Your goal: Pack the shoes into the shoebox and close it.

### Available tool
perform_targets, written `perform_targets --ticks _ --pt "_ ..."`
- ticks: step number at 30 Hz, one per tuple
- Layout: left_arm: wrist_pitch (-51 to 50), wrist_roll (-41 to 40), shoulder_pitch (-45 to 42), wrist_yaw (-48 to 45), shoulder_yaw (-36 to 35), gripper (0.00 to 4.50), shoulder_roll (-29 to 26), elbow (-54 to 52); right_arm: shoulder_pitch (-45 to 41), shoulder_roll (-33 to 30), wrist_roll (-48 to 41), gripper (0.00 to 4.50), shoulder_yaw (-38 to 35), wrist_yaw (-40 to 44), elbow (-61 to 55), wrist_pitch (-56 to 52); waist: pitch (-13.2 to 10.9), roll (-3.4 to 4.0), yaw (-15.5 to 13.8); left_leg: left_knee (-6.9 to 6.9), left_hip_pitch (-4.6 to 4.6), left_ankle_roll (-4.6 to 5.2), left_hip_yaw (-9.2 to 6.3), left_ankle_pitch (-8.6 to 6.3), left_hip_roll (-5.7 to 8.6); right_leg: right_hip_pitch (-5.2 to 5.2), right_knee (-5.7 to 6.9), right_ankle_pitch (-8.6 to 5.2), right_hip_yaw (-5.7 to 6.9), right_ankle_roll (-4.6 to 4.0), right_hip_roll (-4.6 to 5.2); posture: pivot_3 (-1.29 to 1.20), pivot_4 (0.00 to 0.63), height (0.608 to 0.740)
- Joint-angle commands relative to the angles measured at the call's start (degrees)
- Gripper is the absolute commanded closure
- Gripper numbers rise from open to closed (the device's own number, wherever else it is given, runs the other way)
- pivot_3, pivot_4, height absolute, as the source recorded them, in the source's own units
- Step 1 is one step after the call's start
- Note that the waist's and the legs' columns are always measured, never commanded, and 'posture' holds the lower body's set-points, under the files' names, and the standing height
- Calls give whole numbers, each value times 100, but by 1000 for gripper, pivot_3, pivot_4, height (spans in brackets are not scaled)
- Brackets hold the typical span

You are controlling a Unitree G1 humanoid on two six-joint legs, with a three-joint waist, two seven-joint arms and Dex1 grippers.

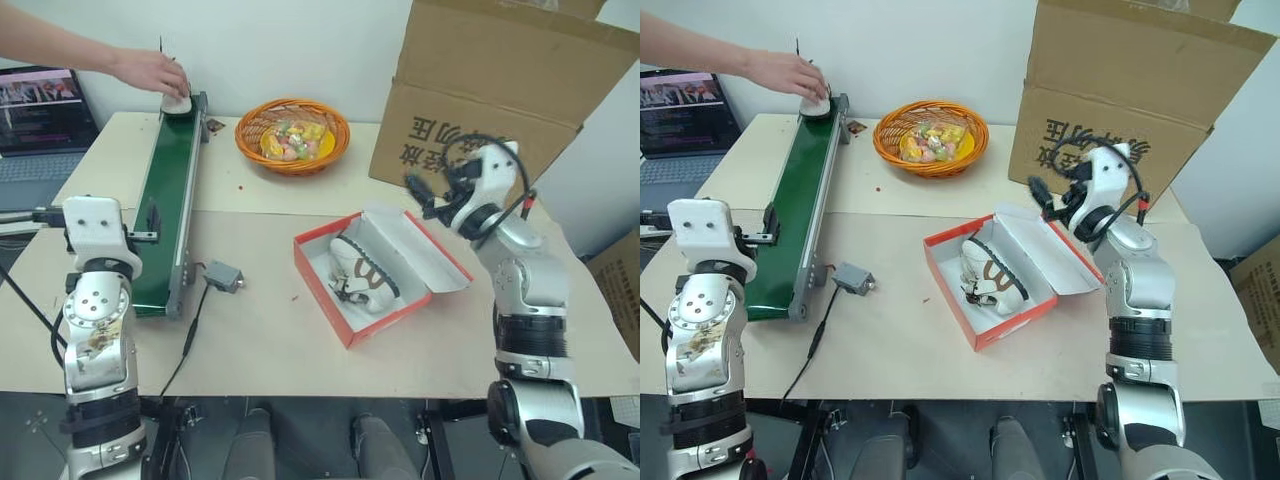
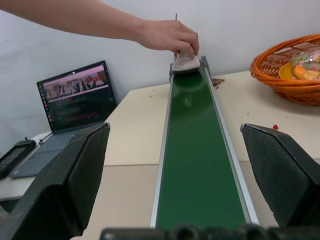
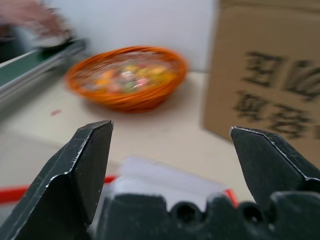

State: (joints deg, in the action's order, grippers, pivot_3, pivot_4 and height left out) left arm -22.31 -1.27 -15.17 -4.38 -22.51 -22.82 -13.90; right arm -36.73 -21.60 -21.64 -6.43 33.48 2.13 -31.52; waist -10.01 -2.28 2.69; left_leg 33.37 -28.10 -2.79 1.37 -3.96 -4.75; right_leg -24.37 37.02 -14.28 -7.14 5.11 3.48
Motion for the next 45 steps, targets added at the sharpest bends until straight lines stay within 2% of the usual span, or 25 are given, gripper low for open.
perform_targets --ticks 1,6,10,24,36,45 --pt "32 -43 -49 25 -19 0 -62 -191 16 -300 -544 75 779 1439 -917 -221 0 0 10 0 0 0 0 0 0 0 1 0 0 0 0 0 150 721" --pt "22 -88 -40 37 36 0 -22 -203 -12 -422 -405 75 1275 1963 -928 -9 3 -6 -49 9 2 -5 -1 -3 -1 7 -1 0 6 0 2 0 150 721" --pt "-38 -114 17 78 24 0 22 -234 -87 -317 -260 75 1431 1964 -828 179 4 -6 -63 24 -2 -7 -1 -5 -2 10 -1 0 9 -1 3 0 150 721" --pt "-1557 -200 73 -181 283 0 -185 -256 -171 -115 -137 75 1335 1745 -642 307 4 -7 -60 23 -3 -8 -1 -5 -4 7 0 0 12 -1 3 0 150 721" --pt "-1751 -173 -166 -133 363 0 -319 -151 -110 -69 -181 75 1272 1539 -642 274 4 -7 -57 22 -4 -8 -1 -5 -4 6 0 0 12 -1 3 0 150 721" --pt "-2351 -209 -433 -9 267 0 -343 -156 -88 -72 -230 75 1243 1498 -674 251 4 -7 -60 24 -4 -8 -1 -5 -4 8 0 0 12 0 3 0 150 721"
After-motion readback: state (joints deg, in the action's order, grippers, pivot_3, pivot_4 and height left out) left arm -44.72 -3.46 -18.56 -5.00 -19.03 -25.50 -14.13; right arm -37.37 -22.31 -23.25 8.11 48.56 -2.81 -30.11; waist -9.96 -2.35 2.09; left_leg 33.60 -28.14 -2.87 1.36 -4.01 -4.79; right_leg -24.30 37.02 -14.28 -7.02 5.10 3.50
